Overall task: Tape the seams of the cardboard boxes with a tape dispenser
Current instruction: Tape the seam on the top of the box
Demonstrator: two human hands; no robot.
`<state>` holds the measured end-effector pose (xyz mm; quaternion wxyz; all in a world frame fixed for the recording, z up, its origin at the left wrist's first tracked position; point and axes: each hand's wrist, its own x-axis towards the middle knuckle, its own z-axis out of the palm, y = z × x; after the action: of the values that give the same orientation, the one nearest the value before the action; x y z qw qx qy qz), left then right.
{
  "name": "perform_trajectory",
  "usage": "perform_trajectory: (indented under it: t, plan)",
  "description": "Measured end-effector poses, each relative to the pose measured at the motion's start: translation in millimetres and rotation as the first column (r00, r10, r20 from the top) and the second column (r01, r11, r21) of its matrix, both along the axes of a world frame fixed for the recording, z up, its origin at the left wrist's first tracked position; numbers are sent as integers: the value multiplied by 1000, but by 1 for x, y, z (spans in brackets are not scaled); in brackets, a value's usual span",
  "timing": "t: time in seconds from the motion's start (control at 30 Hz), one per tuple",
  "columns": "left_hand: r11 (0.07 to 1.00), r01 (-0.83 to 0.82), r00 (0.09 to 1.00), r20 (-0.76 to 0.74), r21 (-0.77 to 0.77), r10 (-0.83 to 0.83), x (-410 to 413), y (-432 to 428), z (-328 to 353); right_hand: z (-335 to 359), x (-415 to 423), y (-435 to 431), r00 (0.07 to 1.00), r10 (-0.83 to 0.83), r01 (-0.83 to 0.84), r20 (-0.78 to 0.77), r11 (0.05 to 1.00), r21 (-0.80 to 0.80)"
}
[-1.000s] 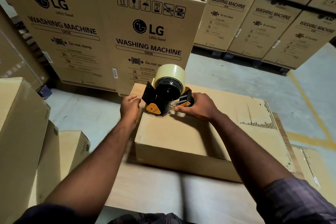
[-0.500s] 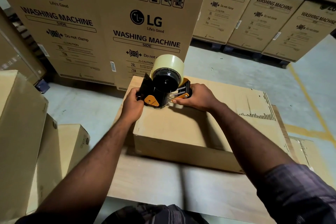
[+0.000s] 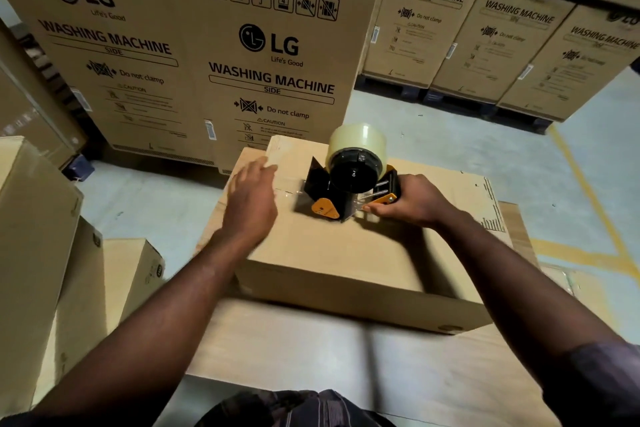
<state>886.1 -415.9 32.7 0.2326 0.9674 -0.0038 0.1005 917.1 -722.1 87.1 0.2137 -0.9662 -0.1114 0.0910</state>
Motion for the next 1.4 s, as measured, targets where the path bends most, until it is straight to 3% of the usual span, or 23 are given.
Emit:
perform_trajectory:
  t: [0.1,0.17,0.4,0.6,0.7,0.87,1.13,1.4]
  plan:
    - [937,304,942,-205,172,-268,-16,-31,-5,-1,0,-1,1000,9,-9,-5,1000,-5]
    - [899,365,919,-248,240,-307,-21,-34,-8,-3,-2,-2,1000,7,-7,1,1000,-10]
    - [939,299,944,-196,167,-266,-20,-28,-12,7,-13,-28,1000,19,-20,-22,999,-34]
    - [951,223,961,-214,216,-177,-23,-38,-9,10,-33,-104,998,-47,46,-37,998,-35]
    - [950,177,952,-291,258,-98,-28,-74,-5,8,-32,-107,1000,-29,29,-1,999,-35]
    - [875,410,890,-324,258,-321,-35,-139,-5,5,-31,-109,1000,-15,16,13,998,-52]
    - [918,339,923,-262,205,-282,-36,-133,-11,14,-34,-150,999,18,-15,30,997,-81]
    - [944,250,932,-319,216,-174,-45,-180,-5,-3,-45,-225,1000,-21,22,-14,995,101]
